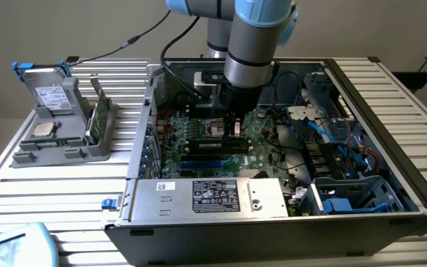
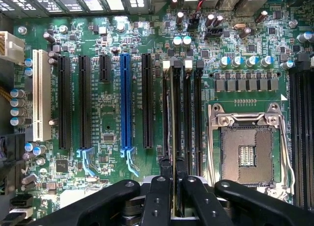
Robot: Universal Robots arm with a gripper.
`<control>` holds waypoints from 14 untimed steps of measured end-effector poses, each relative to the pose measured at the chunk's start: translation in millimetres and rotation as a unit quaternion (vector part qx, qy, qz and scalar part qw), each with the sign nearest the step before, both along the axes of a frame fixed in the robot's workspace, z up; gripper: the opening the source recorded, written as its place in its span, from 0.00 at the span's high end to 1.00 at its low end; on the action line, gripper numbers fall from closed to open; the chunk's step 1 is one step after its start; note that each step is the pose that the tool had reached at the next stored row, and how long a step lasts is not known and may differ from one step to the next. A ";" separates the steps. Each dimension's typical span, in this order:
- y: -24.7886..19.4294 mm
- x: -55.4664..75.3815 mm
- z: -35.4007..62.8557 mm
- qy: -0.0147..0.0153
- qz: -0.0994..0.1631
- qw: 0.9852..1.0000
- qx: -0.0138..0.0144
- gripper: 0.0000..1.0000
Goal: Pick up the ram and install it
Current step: 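Insert the ram into the slot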
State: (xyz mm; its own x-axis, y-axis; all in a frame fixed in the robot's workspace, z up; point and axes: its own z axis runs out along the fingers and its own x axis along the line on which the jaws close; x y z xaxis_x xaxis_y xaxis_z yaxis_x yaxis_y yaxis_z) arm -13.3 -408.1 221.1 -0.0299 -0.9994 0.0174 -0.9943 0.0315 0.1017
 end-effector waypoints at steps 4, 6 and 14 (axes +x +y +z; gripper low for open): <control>0.0 0.0 0.0 0.000 0.000 1.000 0.000 0.86; 0.0 0.0 -0.1 0.000 0.000 1.000 0.000 0.86; 0.0 0.0 -0.6 0.000 0.000 1.000 -0.001 0.86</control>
State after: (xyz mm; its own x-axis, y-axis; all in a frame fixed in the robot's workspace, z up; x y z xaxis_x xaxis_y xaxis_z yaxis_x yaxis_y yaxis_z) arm -13.3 -408.1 220.4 -0.0299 -0.9994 0.0199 -0.9943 0.0318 0.1017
